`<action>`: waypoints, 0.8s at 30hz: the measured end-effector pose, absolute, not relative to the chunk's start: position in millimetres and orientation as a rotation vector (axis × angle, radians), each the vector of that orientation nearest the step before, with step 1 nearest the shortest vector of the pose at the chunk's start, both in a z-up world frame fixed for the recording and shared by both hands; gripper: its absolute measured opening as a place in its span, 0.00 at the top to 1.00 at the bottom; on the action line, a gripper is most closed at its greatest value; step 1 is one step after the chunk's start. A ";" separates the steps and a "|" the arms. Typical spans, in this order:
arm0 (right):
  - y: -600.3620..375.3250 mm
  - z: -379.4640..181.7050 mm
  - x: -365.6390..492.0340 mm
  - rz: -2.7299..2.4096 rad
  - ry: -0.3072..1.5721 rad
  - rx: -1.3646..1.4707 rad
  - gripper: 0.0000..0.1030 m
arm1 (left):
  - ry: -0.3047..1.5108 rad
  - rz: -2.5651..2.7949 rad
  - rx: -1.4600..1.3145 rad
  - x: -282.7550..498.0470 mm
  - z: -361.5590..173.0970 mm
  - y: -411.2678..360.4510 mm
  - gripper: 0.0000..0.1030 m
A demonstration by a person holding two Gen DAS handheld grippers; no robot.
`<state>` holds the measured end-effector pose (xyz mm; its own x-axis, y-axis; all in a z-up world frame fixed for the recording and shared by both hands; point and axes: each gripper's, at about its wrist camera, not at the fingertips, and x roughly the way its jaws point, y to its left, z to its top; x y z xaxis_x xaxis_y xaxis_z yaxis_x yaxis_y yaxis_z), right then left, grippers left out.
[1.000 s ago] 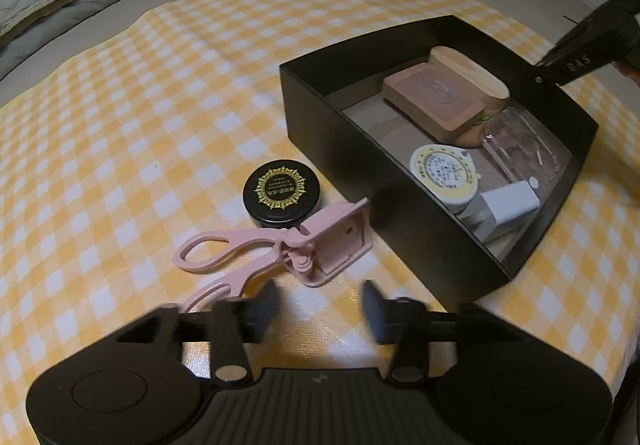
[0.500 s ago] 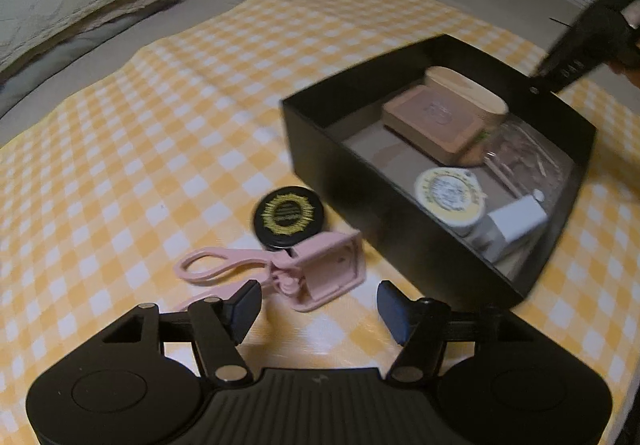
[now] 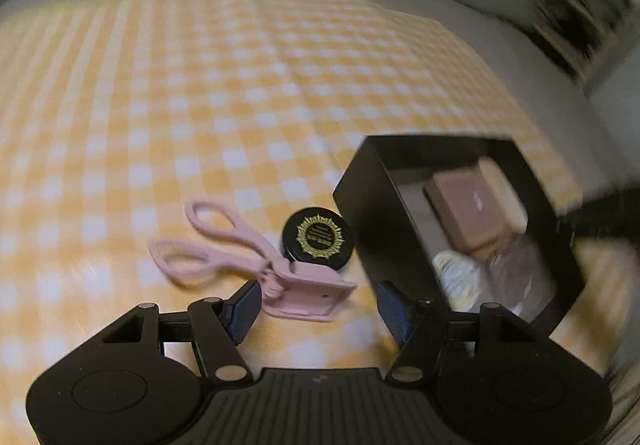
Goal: Organize rigid objects
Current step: 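Grasp the pink eyelash curler with the left gripper and lift it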
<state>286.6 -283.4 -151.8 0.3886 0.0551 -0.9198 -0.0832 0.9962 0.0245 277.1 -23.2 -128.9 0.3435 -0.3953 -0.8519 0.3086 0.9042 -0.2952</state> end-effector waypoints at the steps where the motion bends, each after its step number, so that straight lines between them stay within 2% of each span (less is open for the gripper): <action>1: -283.9 -151.8 286.6 0.088 1.168 -0.028 0.94 | 1.148 -0.433 -0.134 278.6 -131.0 -22.3 0.37; 5: -283.3 -151.7 286.1 0.090 1.167 -0.028 0.94 | 1.173 -0.327 -0.251 282.8 -138.1 -17.6 0.37; 12: -283.2 -151.8 285.9 0.090 1.168 -0.029 0.94 | 1.134 -0.264 -0.228 290.4 -146.4 -21.7 0.40; 13: -283.4 -151.9 286.0 0.090 1.168 -0.029 0.94 | 1.130 -0.266 -0.219 291.1 -146.6 -22.8 0.42; 14: -282.2 -151.6 285.9 0.091 1.168 -0.031 0.94 | 1.128 -0.269 -0.198 291.5 -147.0 -24.9 0.50; 15: -281.9 -151.5 285.9 0.091 1.168 -0.031 0.94 | 1.126 -0.280 -0.189 291.7 -147.2 -26.0 0.53; 24: -282.8 -151.8 286.2 0.089 1.168 -0.030 0.94 | 1.130 -0.299 -0.153 292.6 -141.8 -25.7 0.55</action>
<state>286.2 -282.8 -151.8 0.3888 0.0543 -0.9197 -0.0860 0.9960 0.0225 292.6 -25.7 -141.8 0.3922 -0.3110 -0.8657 0.1577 0.9499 -0.2698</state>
